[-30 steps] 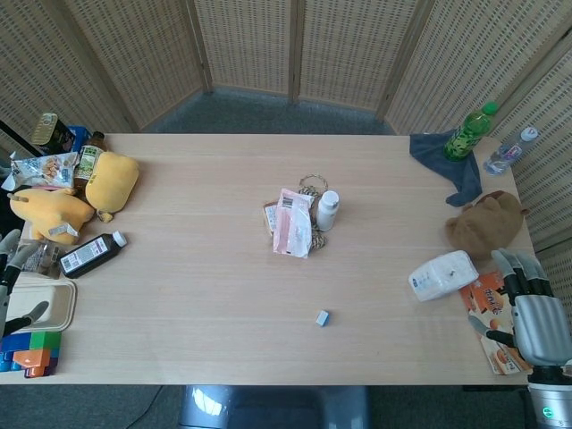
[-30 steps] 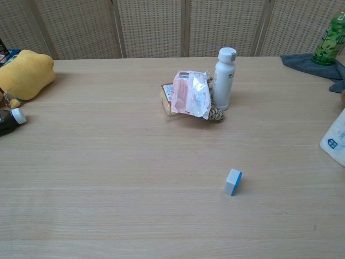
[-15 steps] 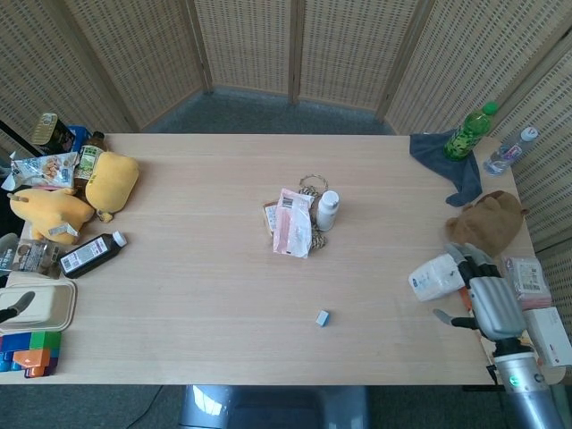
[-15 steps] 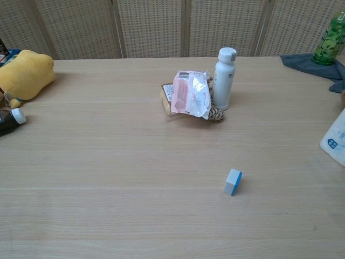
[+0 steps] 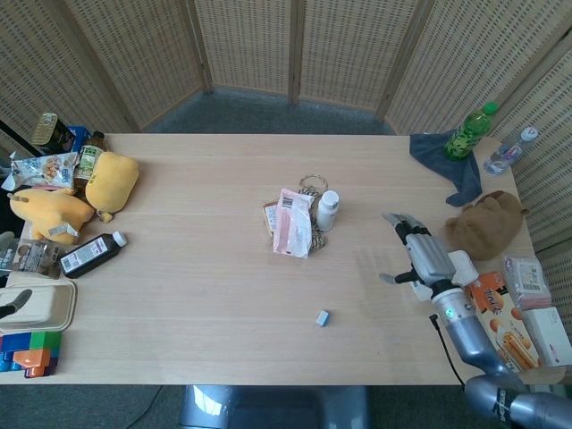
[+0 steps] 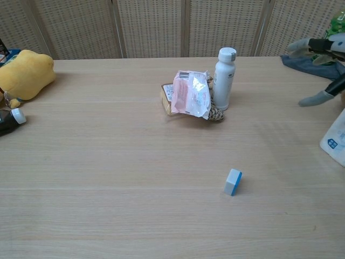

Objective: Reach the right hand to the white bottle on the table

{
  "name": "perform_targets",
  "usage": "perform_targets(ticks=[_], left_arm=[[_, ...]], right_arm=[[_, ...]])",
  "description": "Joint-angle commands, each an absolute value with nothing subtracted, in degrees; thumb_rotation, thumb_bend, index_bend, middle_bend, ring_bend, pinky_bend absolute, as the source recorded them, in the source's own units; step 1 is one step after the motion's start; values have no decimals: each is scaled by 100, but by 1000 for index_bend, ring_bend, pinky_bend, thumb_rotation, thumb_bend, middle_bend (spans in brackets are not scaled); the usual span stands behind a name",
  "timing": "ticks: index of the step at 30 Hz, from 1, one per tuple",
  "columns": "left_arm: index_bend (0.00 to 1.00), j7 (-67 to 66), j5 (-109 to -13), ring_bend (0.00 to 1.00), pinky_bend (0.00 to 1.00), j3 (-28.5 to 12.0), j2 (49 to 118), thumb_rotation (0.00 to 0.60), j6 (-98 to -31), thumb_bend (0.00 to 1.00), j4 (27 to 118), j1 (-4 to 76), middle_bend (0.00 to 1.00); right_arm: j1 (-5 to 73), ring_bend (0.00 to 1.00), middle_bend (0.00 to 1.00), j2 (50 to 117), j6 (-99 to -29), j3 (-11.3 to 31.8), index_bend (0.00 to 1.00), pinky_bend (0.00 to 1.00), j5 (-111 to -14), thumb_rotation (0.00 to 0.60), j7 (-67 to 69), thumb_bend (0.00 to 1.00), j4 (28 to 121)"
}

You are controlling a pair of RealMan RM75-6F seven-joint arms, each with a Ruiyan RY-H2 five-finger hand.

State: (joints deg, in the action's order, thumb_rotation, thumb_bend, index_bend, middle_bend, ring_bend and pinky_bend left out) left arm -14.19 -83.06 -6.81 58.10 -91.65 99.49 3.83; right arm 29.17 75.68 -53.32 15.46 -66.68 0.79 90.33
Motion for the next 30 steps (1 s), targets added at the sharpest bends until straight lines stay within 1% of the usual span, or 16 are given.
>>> perform_targets(ticks=[1, 5, 8, 11, 15, 21, 24, 30], left_arm=[[203, -1435, -8274, 0, 0, -689, 5833, 600, -9148, 0, 9919, 389, 0], [203, -1473, -8242, 0, 0, -677, 5861, 600, -9116, 0, 9899, 394, 0], [203, -1551, -8258, 0, 0, -654, 5877, 600, -9119, 0, 9918, 388, 0], [203, -1639, -8256, 0, 0, -639, 5911, 600, -9109, 0, 9915, 392, 0], [203, -1729, -8216, 0, 0, -646, 5962, 600, -9101, 0, 9864, 399, 0], [203, -1668, -8102, 0, 0, -651, 5992, 600, -9006, 0, 9820, 412, 0], [202, -1686, -8074, 0, 0, -665, 5996, 600, -9004, 0, 9785, 417, 0], [203, -1703, -8014, 0, 0, -669, 6039, 600, -8953, 0, 9715, 436, 0]], right_arm=[[3191, 0, 0, 7819, -5065, 1727, 0, 0, -6366, 600, 148, 0, 8669], [3429, 0, 0, 8044, -4786, 1891, 0, 0, -6030, 600, 393, 0, 8350], [3632, 0, 0, 8252, -4509, 1953, 0, 0, -5892, 600, 598, 0, 7936], [3813, 0, 0, 8504, -4224, 2052, 0, 0, -5761, 600, 936, 0, 7461], [4011, 0, 0, 8825, -3873, 2308, 0, 0, -5611, 600, 1631, 0, 6976], [4274, 0, 0, 9288, -3683, 2572, 0, 0, -5570, 600, 2279, 0, 6310], [4337, 0, 0, 9461, -3515, 2723, 0, 0, -5477, 600, 2705, 0, 6137], [4408, 0, 0, 9871, -3437, 2818, 0, 0, -5675, 600, 3386, 0, 5793]])
